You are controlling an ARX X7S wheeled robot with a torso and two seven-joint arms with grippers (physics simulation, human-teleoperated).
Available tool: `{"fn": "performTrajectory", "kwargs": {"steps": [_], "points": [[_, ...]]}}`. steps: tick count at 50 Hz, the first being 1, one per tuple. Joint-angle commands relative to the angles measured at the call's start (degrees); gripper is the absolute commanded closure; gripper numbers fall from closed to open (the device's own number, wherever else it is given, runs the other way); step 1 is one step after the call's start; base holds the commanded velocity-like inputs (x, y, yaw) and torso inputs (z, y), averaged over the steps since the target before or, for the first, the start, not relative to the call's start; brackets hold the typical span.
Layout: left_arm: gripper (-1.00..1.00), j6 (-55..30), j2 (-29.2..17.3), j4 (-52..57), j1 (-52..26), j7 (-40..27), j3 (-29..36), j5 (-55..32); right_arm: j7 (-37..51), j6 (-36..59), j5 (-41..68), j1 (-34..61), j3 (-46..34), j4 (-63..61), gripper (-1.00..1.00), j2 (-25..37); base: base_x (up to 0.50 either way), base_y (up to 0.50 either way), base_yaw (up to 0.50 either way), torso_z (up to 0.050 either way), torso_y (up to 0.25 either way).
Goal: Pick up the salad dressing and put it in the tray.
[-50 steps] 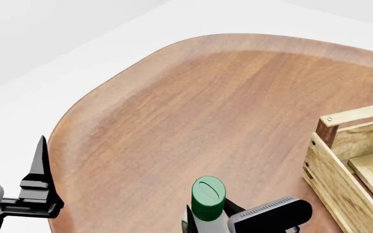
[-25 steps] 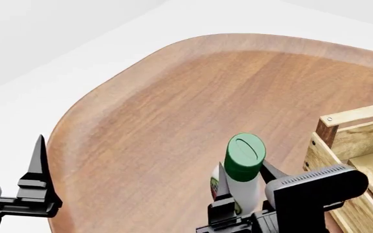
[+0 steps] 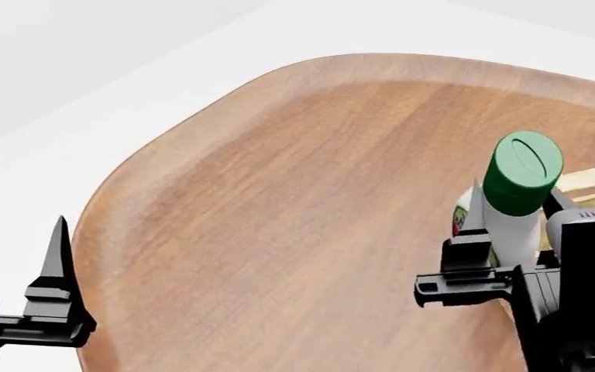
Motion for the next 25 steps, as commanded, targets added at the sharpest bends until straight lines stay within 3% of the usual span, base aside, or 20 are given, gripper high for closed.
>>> {"fn": "performTrajectory", "kwargs": {"steps": [1, 25], "points": [[-1.00, 0.28, -0.16, -0.20, 0.11, -0.17, -0.06, -0.32, 2.47, 2.19, -0.64, 3.53, 4.82, 1.13, 1.00, 1.72, 0.00, 0.00, 0.00, 0.000, 0.000], [-1.00, 0.37, -0.57, 0.07, 0.21, -0.69, 0.28, -0.55, 5.54, -3.16, -7.42, 6.94, 8.64, 17.22, 1.00, 3.39, 0.00, 0.00, 0.00, 0.000, 0.000]]}}
